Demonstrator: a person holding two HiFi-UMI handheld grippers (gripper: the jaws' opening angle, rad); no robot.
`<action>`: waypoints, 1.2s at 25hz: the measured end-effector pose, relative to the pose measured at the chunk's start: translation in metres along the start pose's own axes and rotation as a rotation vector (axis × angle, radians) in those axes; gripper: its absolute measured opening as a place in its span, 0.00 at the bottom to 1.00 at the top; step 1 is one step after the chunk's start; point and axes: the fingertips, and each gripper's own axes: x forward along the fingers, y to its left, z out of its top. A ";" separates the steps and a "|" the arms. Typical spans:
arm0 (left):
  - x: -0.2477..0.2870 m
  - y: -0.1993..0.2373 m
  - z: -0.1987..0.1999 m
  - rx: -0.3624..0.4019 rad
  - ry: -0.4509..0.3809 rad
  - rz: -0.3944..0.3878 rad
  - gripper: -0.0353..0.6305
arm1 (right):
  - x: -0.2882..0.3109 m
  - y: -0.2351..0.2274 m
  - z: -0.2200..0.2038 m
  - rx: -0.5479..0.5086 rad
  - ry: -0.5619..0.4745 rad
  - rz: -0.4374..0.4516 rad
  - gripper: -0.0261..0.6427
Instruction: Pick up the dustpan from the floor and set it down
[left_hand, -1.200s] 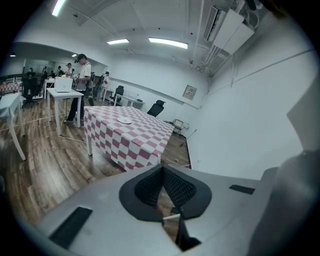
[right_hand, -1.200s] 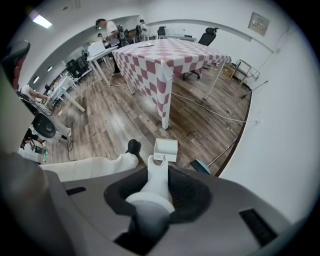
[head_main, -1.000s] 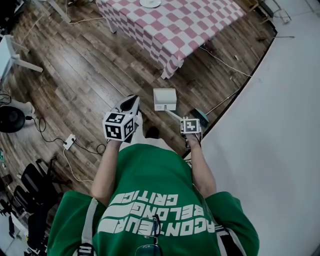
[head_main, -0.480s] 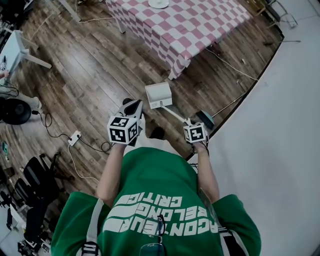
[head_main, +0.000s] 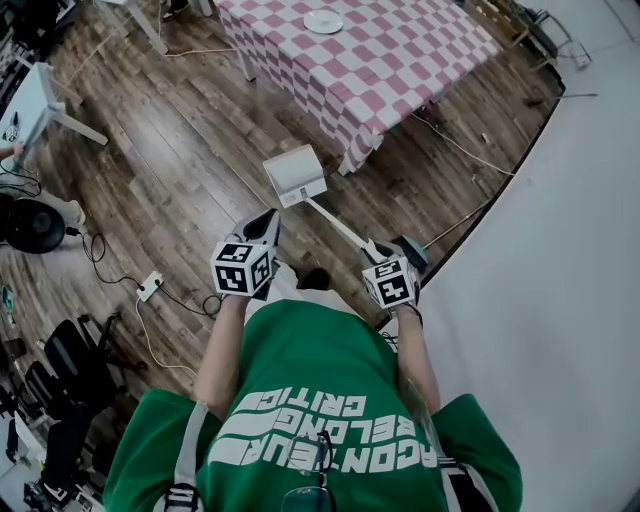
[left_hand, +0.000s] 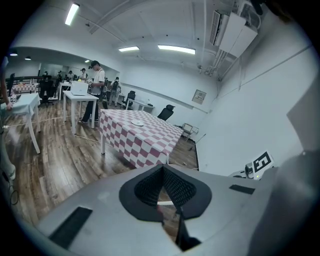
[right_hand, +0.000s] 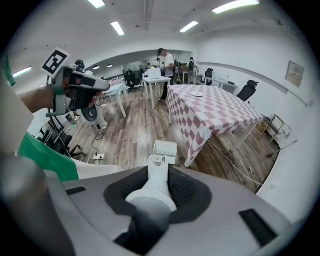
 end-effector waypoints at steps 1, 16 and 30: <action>-0.001 0.002 0.003 0.002 -0.004 0.001 0.04 | -0.006 0.002 0.010 -0.012 -0.024 0.001 0.20; -0.015 0.018 0.015 0.016 -0.027 -0.003 0.04 | -0.068 0.023 0.097 -0.087 -0.234 0.011 0.20; -0.028 0.006 0.015 0.059 -0.037 -0.019 0.04 | -0.067 0.020 0.084 -0.069 -0.215 -0.007 0.21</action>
